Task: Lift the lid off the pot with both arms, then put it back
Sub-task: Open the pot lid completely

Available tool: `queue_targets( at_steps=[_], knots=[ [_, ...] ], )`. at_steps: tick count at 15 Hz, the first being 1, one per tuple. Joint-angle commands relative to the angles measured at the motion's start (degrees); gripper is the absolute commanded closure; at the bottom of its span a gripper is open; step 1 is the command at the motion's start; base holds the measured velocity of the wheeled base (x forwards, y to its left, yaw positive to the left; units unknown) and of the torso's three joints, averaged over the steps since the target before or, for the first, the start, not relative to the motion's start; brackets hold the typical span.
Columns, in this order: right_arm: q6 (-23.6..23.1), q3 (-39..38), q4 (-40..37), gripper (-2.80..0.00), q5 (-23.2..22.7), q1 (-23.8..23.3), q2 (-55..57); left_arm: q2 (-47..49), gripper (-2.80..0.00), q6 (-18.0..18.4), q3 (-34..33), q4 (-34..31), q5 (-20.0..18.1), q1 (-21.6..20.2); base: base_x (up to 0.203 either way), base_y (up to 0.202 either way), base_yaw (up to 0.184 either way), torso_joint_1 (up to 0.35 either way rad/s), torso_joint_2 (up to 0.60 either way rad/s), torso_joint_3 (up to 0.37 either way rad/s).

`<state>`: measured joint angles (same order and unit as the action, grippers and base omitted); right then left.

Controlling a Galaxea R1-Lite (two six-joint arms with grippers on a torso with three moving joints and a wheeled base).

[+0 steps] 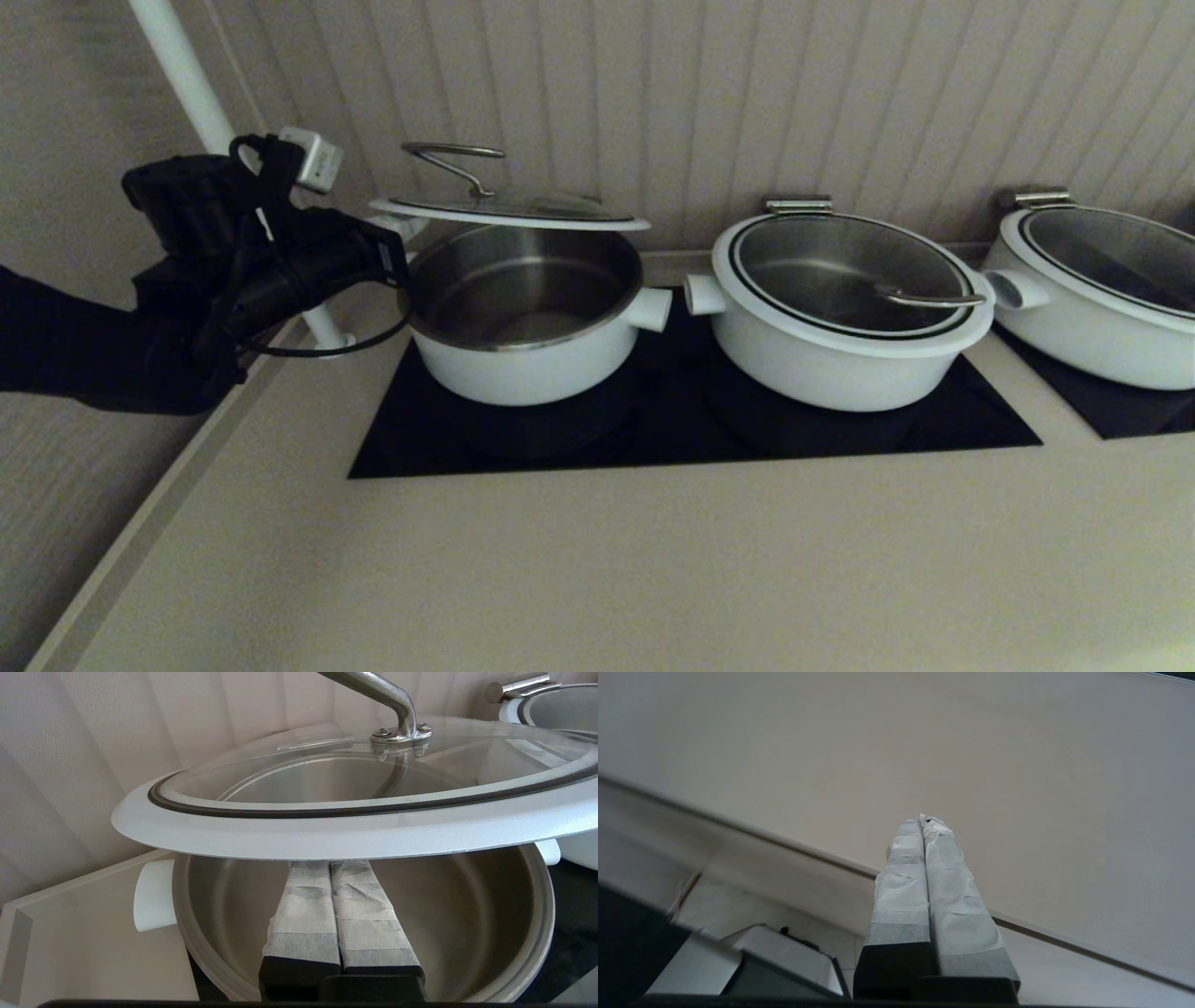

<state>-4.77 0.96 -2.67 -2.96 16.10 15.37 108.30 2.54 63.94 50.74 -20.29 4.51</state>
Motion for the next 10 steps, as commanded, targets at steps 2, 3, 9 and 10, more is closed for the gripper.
queue_targets(
  at_steps=[2,3,9,10],
  knots=[
    [-0.07,-0.08,0.19,0.0,-0.03,-6.73,0.51,0.07,0.0,0.01,0.17,0.33,-0.11,0.01,0.0,0.0,0.0,0.0,0.0,0.0],
    [-0.07,-0.08,0.21,0.0,-0.03,-6.95,0.54,-0.01,0.0,0.01,0.13,0.33,-0.11,0.06,0.0,0.0,0.0,0.0,0.0,0.0],
    [-0.07,-0.08,0.21,0.0,-0.03,-9.33,0.54,-0.47,0.0,0.01,0.22,0.33,-0.11,-0.03,0.0,0.0,0.0,0.0,0.0,0.0],
    [-0.07,-0.08,0.21,0.0,-0.03,-10.22,0.62,-0.81,0.0,0.01,0.22,0.16,-0.11,0.06,0.0,0.0,0.0,0.0,0.0,0.0]
  ],
)
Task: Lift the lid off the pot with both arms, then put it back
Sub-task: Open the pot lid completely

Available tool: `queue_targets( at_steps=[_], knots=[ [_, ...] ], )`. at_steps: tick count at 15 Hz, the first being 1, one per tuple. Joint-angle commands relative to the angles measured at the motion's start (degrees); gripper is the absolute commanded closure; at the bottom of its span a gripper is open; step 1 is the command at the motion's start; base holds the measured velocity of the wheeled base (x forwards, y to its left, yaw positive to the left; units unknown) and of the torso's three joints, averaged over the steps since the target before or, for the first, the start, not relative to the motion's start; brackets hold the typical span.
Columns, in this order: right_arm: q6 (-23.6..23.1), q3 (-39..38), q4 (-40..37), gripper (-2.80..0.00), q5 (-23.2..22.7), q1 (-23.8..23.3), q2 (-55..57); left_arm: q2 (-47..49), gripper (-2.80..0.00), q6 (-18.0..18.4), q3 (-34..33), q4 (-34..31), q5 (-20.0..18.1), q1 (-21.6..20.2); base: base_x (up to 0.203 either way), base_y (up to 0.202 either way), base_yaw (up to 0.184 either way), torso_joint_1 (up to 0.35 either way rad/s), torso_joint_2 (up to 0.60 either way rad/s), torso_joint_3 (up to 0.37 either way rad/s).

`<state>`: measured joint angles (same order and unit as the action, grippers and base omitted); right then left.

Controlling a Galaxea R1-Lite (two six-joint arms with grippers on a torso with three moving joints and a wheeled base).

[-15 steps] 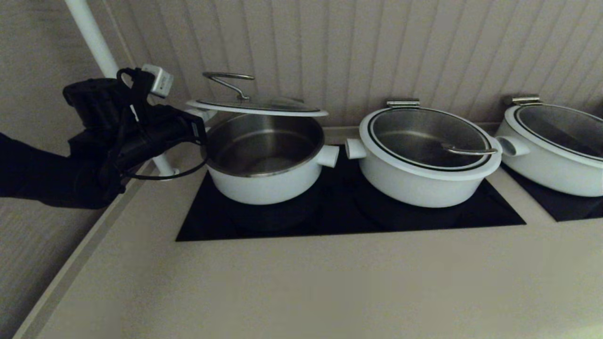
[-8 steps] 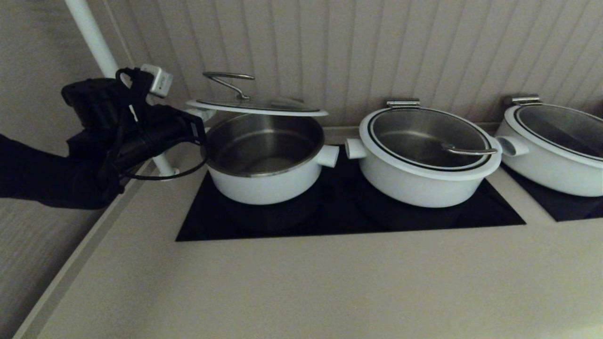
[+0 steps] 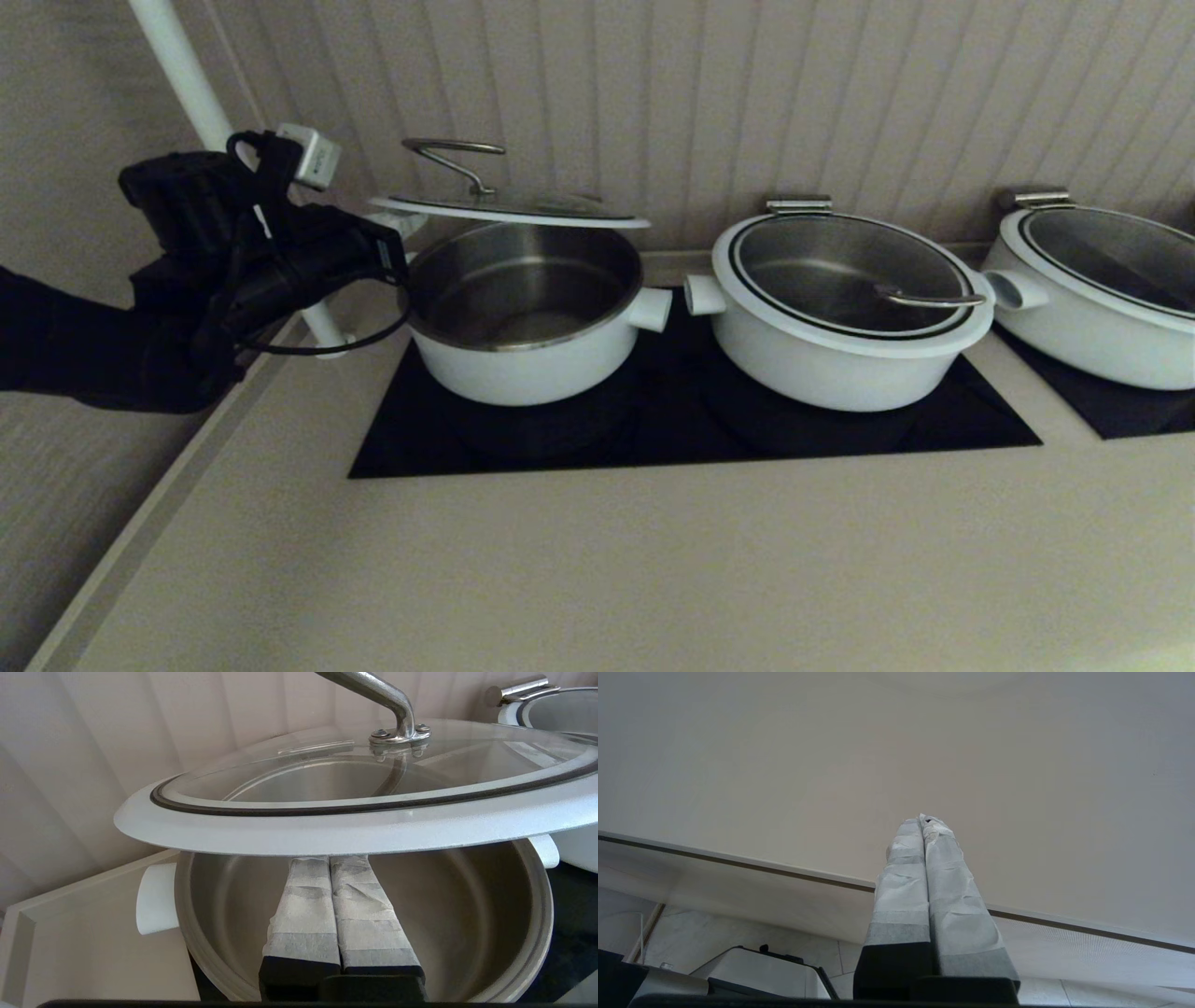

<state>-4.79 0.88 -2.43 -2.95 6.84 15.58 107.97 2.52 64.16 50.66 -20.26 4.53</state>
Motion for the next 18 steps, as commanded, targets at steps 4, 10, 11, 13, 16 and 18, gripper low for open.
queue_targets(
  at_steps=[4,10,11,13,16,18],
  knots=[
    [-0.04,0.0,-0.08,0.0,-0.04,-5.21,-1.21,-0.82,0.0,0.03,0.0,0.22,-0.13,0.04,0.0,0.0,0.0,0.0,0.0,0.0],
    [-0.01,0.0,-0.05,0.0,-0.04,-6.65,-11.94,-1.36,0.0,0.03,0.0,0.05,-0.13,0.01,0.0,0.0,0.0,0.0,0.0,0.0],
    [0.01,0.0,-0.04,0.0,-0.04,-6.69,-13.73,-1.36,0.0,0.03,0.0,0.05,-0.13,0.04,0.0,0.0,0.0,0.0,0.0,0.0],
    [0.06,-0.52,1.59,0.0,0.05,-6.73,-15.52,-1.27,0.0,0.03,0.0,0.14,-0.13,0.04,0.0,0.0,0.0,0.0,0.0,0.0],
    [0.04,-0.79,2.25,0.0,0.14,-6.75,-15.49,-0.92,0.0,0.03,0.09,0.22,-0.13,0.04,0.0,0.0,0.0,0.0,0.0,0.0],
    [0.04,-0.79,2.25,0.0,0.14,-6.75,-15.49,-0.75,0.0,0.03,0.09,0.31,-0.13,0.04,0.0,0.0,0.0,0.0,0.0,0.0]
  ],
)
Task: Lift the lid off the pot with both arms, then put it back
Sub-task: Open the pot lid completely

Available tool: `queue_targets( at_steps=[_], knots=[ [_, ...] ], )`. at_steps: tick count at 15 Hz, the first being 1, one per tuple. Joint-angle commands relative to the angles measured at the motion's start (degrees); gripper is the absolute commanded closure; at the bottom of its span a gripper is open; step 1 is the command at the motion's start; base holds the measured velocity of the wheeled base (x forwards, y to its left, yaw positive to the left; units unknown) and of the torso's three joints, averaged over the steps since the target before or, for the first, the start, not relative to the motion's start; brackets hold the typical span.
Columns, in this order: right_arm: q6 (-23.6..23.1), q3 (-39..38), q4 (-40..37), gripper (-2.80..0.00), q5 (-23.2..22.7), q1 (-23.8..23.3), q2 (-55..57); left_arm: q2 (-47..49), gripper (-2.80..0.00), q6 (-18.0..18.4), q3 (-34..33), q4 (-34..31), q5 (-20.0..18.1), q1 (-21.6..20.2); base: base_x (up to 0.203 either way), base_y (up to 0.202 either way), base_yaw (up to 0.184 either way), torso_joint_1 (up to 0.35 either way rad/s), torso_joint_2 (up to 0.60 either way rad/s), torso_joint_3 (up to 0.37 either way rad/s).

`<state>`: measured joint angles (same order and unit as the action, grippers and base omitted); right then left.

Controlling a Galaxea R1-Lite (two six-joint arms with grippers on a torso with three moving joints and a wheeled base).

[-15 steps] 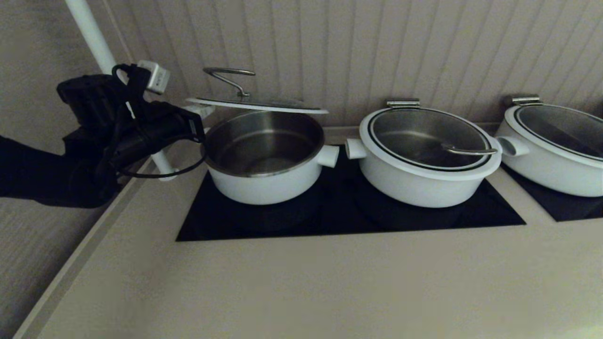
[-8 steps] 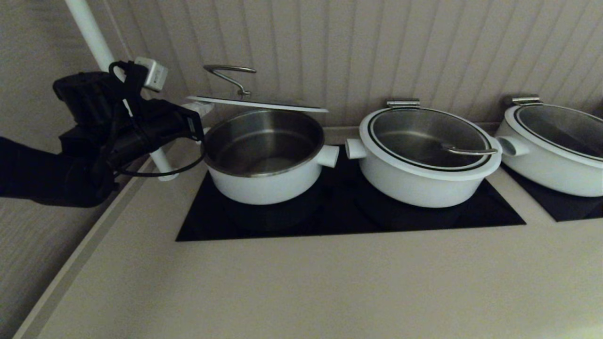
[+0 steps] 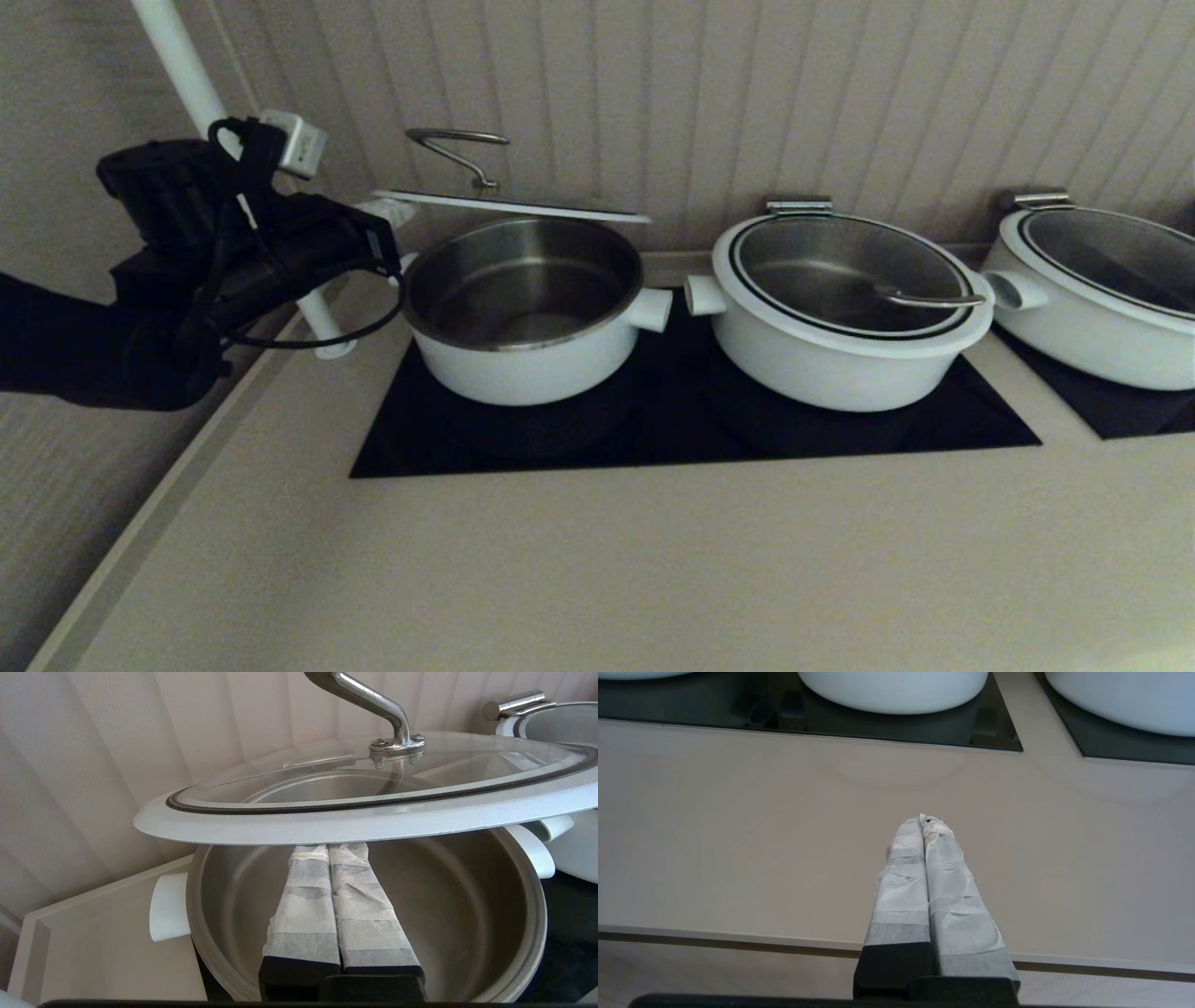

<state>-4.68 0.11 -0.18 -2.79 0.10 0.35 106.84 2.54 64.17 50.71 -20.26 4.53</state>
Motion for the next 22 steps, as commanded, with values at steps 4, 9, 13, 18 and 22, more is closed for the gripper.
queue_targets(
  at_steps=[4,9,13,18,22],
  knots=[
    [-0.06,-0.02,0.01,0.0,-0.02,-0.01,-0.27,0.57,0.0,0.01,0.88,0.26,-0.13,0.04,0.0,0.0,0.0,0.0,0.0,0.0],
    [-0.06,-0.02,0.01,0.0,-0.02,-0.01,-0.27,1.7,0.0,-0.08,4.27,0.25,-0.22,0.04,0.0,0.0,0.0,0.0,0.0,0.0],
    [-0.06,-0.02,0.01,0.0,-0.02,-0.01,-0.27,1.79,0.0,-0.08,5.6,0.44,-0.59,0.2,0.0,0.0,0.0,0.0,0.0,0.0],
    [-0.06,-0.02,0.01,0.0,-0.02,-0.01,-0.27,1.82,0.0,0.01,7.86,0.38,-0.57,0.41,0.0,0.0,0.0,0.0,0.0,0.0],
    [-0.06,-0.02,0.01,0.0,-0.02,-0.01,-0.27,2.41,0.0,0.09,10.57,0.35,-0.57,1.92,0.0,0.0,0.0,0.0,0.0,0.0]
  ],
)
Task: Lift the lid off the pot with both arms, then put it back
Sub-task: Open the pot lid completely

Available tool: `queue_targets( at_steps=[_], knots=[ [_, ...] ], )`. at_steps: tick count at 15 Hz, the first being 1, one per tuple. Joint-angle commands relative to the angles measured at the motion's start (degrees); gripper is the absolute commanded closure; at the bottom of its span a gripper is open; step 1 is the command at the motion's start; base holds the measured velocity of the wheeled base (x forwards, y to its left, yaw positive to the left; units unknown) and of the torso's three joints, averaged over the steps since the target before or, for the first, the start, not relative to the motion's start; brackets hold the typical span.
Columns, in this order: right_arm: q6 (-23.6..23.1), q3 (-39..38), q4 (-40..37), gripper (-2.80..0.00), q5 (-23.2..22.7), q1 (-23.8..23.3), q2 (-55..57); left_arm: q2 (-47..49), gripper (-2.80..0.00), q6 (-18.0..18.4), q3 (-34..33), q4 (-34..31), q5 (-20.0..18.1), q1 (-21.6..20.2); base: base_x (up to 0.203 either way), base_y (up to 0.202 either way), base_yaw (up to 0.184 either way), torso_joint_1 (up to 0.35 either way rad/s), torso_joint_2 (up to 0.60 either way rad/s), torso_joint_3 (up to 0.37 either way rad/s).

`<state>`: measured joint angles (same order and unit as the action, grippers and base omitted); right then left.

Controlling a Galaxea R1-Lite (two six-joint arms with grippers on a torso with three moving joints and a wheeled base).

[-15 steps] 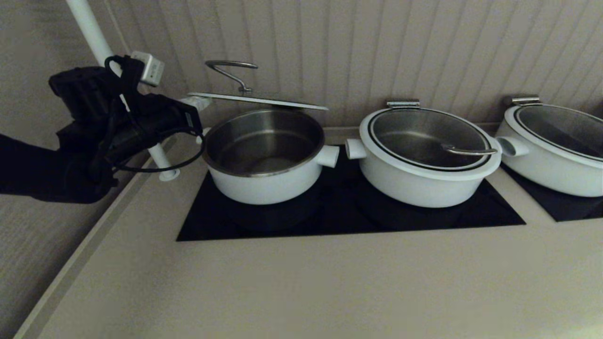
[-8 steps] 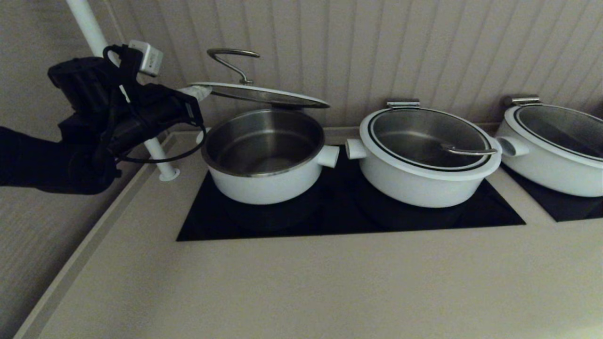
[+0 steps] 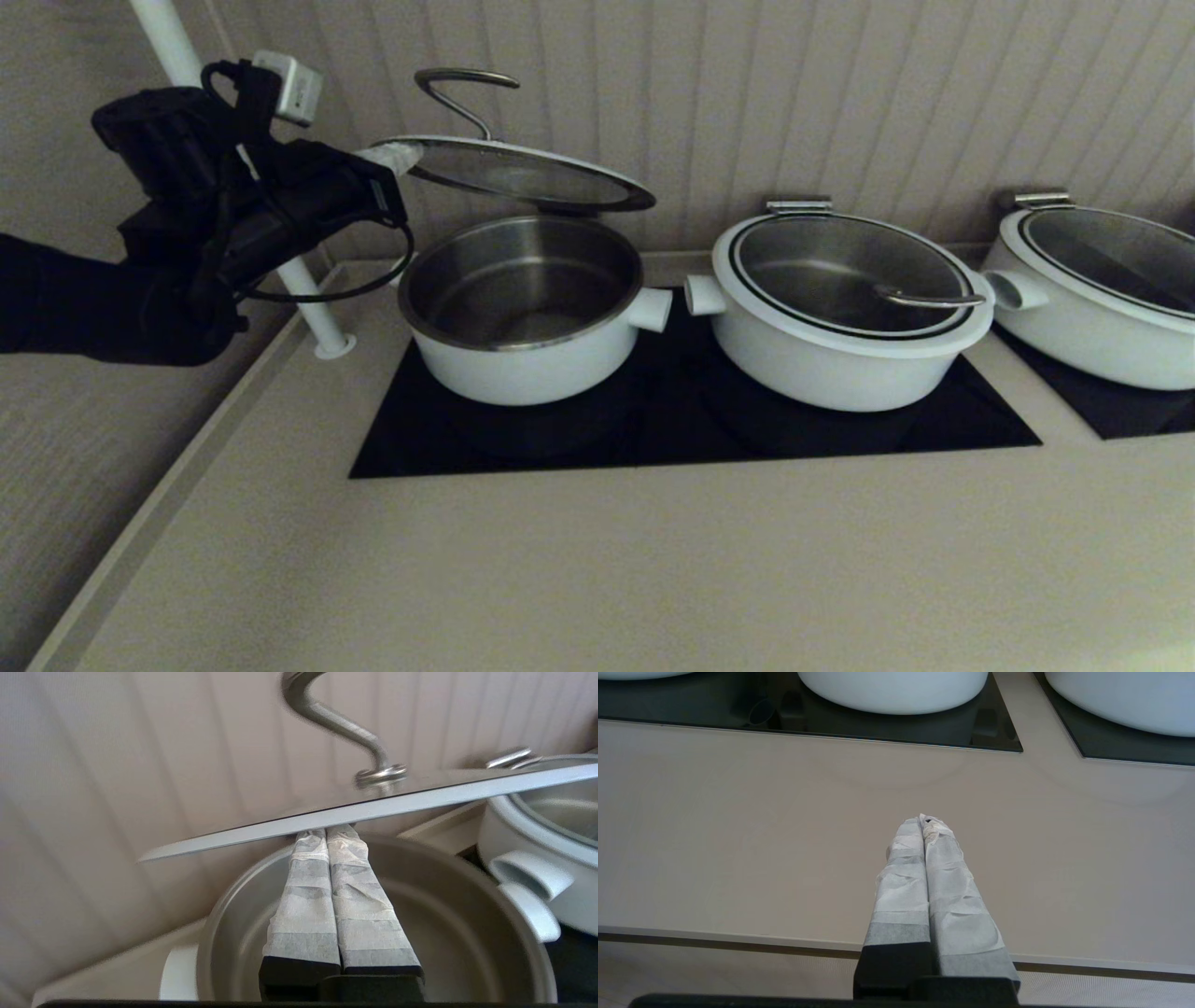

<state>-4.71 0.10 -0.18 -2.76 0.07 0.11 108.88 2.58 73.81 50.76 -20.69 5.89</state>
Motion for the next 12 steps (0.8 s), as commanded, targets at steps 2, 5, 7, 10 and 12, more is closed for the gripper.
queue_targets(
  at_steps=[2,5,7,10,12],
  knots=[
    [-0.04,-0.01,0.01,0.0,-0.06,0.02,-0.02,0.63,0.0,0.13,2.23,0.3,-0.14,1.13,0.0,0.0,0.0,0.0,0.0,0.0],
    [-0.04,-0.01,0.01,0.0,-0.06,0.01,-0.02,0.72,0.0,0.14,3.09,0.3,-0.14,1.31,0.0,0.0,0.0,0.0,0.0,0.0],
    [-0.04,-0.01,0.01,0.0,-0.06,0.01,-0.02,0.89,0.0,0.14,3.04,0.39,-0.17,1.49,0.0,0.0,0.0,0.0,0.0,0.0],
    [-0.04,-0.01,0.01,0.0,-0.06,0.01,-0.02,1.77,0.0,0.19,3.62,0.65,-0.24,1.58,0.0,0.0,0.0,0.0,0.0,0.0],
    [-0.04,-0.01,0.01,0.0,-0.06,0.01,-0.02,2.64,0.0,0.16,5.46,0.65,-0.3,1.59,0.0,0.0,0.0,0.0,0.0,0.0]
  ],
)
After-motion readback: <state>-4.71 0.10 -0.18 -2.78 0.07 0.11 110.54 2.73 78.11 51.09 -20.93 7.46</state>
